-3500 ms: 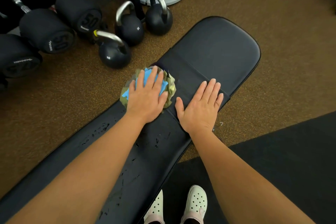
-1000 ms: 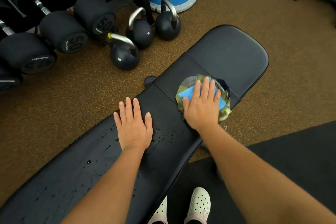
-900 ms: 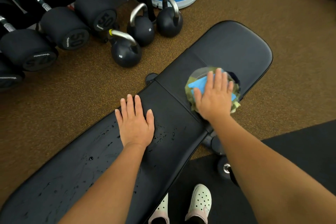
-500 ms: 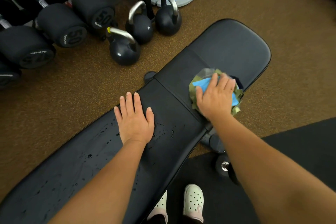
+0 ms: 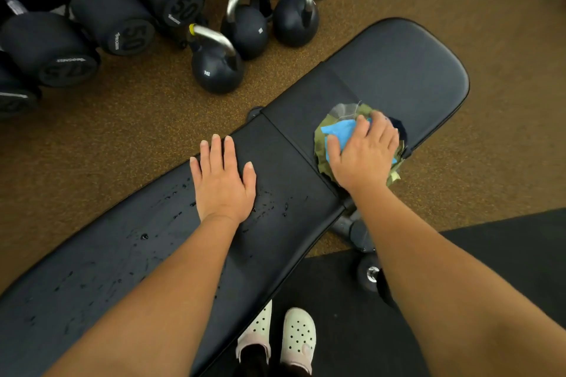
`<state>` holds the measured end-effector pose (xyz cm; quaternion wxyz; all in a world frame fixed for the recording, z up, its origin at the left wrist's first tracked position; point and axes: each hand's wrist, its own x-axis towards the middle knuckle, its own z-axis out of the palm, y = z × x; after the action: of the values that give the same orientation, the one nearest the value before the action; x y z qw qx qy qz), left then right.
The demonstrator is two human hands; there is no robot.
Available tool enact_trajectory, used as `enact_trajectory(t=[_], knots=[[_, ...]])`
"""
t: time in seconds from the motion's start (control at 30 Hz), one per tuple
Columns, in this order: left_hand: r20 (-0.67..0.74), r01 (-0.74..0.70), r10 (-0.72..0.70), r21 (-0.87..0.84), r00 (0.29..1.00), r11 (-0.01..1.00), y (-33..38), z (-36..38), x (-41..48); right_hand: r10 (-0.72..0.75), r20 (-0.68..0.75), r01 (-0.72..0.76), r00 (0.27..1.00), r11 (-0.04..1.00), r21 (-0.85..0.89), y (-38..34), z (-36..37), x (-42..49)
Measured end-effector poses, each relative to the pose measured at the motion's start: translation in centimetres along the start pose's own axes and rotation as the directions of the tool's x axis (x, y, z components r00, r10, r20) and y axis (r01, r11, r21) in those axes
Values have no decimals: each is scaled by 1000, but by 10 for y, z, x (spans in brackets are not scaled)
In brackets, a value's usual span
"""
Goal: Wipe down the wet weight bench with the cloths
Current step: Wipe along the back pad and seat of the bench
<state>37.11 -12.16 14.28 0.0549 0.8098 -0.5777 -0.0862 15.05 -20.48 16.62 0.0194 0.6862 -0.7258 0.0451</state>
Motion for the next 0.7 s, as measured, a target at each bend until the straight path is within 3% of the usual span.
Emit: enact_trajectory(t=[0.13,0.23,0.37,0.5,0.6,0.7], knots=[[-6,3,-3,-9,1000,1000,0,-1,0,287,74,-292,955,953,80,-24,-5,-21],[-7,9,-9,-23,1000,1000,-1,1,-1,161,144,-170,976,984,56,-40,-5,-45],[-13,4,-4,-22,1000,1000,-2,1,0,28,122,-28,992,1000,0,-24,-2,-24],[-19,-5,5,-27,1000,1000,-4,1,-1,196,107,-201,975,979,36,-11,-6,-1],[-24,-10,9,-29,1000,1000,-3,0,0,369,147,-385,918,917,103,-23,-7,-20],[-20,-8,8,-42,1000,999,-4,0,0,388,227,-415,893,907,80,-42,-6,-42]])
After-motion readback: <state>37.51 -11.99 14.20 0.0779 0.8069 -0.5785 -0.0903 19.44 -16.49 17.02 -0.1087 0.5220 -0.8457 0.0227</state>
